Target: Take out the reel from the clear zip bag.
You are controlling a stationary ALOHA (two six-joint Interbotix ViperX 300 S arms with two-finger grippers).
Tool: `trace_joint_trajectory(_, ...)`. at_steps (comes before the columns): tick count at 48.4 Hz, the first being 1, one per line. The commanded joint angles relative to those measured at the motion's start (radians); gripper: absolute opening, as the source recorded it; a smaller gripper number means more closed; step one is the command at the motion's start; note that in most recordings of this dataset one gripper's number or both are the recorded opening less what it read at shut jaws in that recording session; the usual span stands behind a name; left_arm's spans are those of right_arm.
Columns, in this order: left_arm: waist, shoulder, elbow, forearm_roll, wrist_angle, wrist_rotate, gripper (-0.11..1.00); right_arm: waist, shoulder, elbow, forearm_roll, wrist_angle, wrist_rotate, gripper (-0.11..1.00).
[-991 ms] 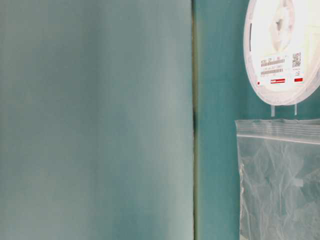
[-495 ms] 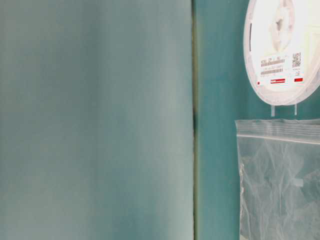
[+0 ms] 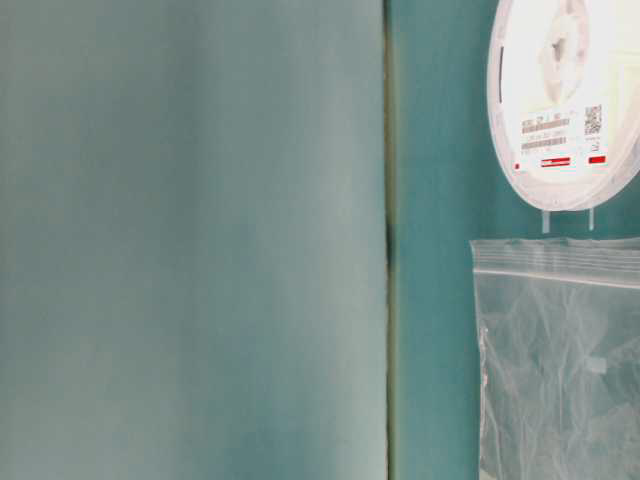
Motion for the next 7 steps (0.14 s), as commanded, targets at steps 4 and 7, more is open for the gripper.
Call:
trace_joint_trajectory(4,-0.002,0.008,-0.020,0.003,-0.009,0.002,0.93,0.003,0.003,-0.008,-0.005,-0.005,-0.003,0.88)
trace_joint_trajectory(7,-0.002,0.006,-0.020,0.003,-0.009,0.002,0.93,0.003,0.003,-0.008,-0.005,-0.005,-0.005,0.88)
